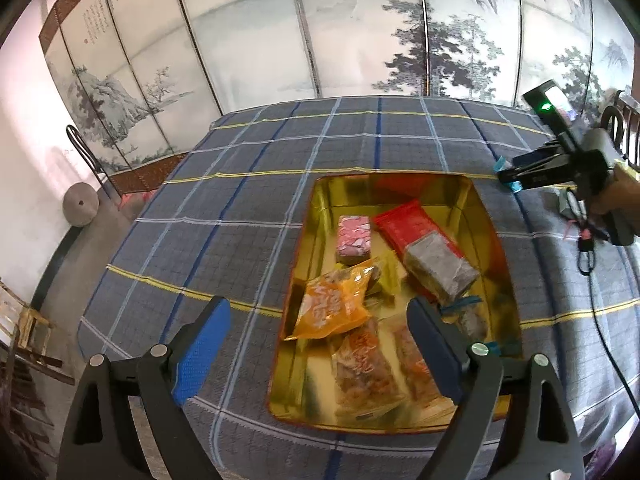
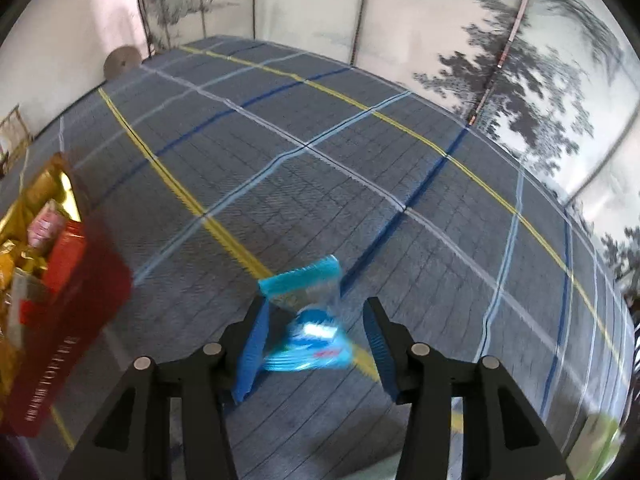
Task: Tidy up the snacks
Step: 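Open the right gripper over the tin and grasp the blue candy, then grasp the blue-and-white wrapped bar with the left gripper while the right holds the candy, then lift the wrapped bar with the left gripper and carry it over the tin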
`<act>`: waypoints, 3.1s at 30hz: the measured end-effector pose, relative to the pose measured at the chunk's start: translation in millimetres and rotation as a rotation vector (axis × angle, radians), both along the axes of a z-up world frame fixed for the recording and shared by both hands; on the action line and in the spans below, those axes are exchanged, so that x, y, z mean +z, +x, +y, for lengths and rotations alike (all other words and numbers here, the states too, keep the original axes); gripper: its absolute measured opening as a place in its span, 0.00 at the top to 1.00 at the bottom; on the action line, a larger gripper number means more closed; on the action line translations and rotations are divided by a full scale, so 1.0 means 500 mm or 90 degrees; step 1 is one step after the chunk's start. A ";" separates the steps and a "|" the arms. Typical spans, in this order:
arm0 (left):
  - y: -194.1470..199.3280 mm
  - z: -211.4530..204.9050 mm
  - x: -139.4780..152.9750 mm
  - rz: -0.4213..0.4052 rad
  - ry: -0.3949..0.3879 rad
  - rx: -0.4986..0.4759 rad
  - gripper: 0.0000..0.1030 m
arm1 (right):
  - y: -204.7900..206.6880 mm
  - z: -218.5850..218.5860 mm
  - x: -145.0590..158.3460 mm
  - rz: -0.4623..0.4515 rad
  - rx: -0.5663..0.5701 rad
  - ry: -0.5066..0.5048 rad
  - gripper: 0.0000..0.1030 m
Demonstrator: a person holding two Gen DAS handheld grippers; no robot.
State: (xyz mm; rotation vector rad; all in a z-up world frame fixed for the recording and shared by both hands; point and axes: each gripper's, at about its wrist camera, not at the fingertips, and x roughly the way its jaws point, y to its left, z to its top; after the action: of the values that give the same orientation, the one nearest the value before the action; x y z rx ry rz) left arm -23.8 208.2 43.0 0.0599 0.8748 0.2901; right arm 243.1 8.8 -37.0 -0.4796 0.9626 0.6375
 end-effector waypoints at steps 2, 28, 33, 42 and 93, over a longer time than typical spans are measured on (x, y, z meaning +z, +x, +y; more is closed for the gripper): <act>0.007 -0.011 0.002 0.002 0.000 -0.007 0.15 | 0.018 0.003 -0.014 0.025 0.019 0.000 0.52; 0.158 -0.312 0.061 0.105 -0.243 -0.250 0.08 | -0.297 -0.737 0.036 -0.080 -0.482 0.195 0.74; 0.275 -0.423 0.022 0.189 -0.309 -0.217 0.08 | -0.307 -0.755 0.002 -0.082 -0.492 0.220 0.74; 0.449 -0.550 -0.105 0.332 -0.396 -0.031 0.22 | -0.295 -0.777 -0.004 -0.076 -0.468 0.301 0.74; 0.335 -0.476 -0.111 0.274 -0.392 -0.002 0.20 | -0.273 -0.782 -0.021 -0.040 -0.471 0.319 0.72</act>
State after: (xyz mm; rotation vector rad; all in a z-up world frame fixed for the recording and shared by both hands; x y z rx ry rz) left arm 143.5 -29.9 -12.5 -0.4629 1.3597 -0.0092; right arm 106.4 -382.4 -47.5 0.3028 0.8048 0.1674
